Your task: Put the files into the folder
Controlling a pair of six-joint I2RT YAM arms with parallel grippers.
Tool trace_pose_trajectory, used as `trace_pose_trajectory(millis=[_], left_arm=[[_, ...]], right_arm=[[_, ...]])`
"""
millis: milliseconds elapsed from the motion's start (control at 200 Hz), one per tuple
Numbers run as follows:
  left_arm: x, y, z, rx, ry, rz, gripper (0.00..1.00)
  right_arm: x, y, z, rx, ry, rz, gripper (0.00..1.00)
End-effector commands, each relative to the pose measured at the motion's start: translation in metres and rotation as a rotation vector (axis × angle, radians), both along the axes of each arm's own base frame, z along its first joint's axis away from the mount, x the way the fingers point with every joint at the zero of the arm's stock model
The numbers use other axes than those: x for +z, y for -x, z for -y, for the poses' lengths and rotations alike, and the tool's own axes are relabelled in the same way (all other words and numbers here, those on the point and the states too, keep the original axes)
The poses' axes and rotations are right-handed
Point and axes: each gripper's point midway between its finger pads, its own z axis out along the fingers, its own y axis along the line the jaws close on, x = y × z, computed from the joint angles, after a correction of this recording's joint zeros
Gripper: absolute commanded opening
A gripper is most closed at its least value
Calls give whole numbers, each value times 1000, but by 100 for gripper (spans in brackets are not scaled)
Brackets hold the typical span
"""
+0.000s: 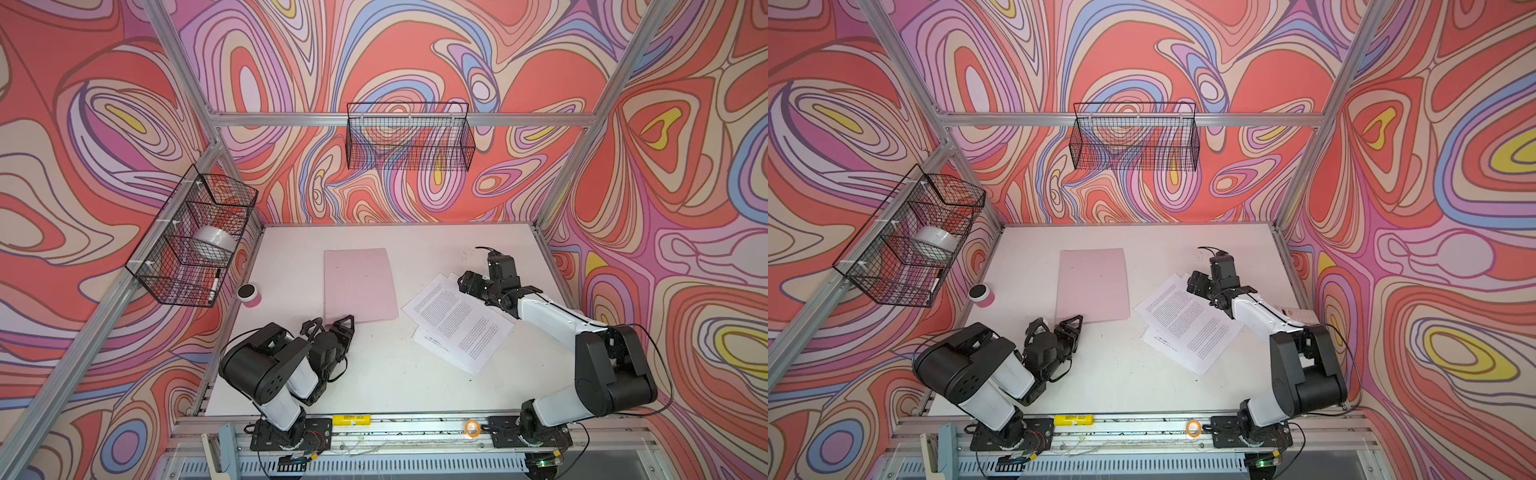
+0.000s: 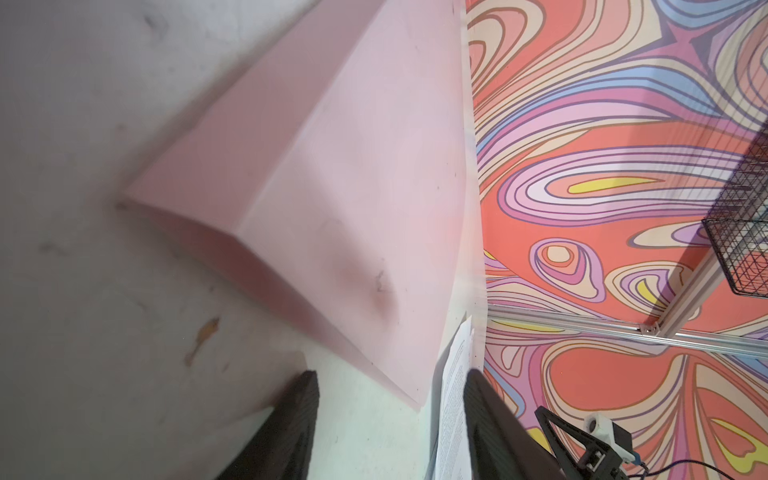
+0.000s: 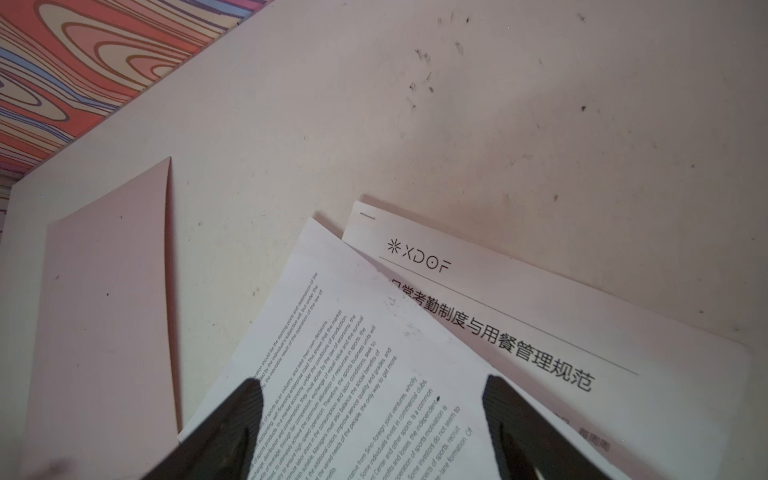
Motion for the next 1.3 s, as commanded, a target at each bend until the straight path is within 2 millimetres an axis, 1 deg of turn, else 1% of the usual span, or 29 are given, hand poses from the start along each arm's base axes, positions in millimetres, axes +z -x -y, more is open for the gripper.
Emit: trace_pose_trajectory(millis=[0,265,366,521,536,546,561,626,791,907,1092,1187,1297], left_arm=[[-12,2,-1,-12,-53,-37,56],[-8,-3,3,-17,-19,-11,54],[-4,-6,5,-24,-24,6,53],[-5,-6,1,-18,-23,1,52],[-5,-6,1,-17,-24,2,51],[-5,-6,2,-18,-22,2,47],[-4,-6,2,-21,-21,5,46],[-1,-7,3,-26,-21,14,45],[6,-7,-4,-11,-24,36,45],[7,-8,-6,-6,-19,38,45],[-3,-11,-15,26,-25,6,45],[-2,-17,-21,41,-39,18,45],[7,-29,-26,53,-59,54,44]], right_arm=[[6,-5,-2,6,6,19,87],[3,-4,-2,7,10,9,87],[3,-5,-1,4,13,11,87],[-1,-6,-1,6,15,-1,87],[-1,-5,-2,8,14,-3,87],[-1,-5,-2,7,15,-3,87],[-1,-5,-2,8,14,-2,87],[-2,-5,-2,8,14,-4,87],[-1,-6,-1,4,16,-1,87],[-1,-6,-2,5,16,-1,87],[-2,-6,-1,3,18,-4,87],[-2,-7,-1,2,20,-2,87],[-2,-7,-1,2,22,-4,87]])
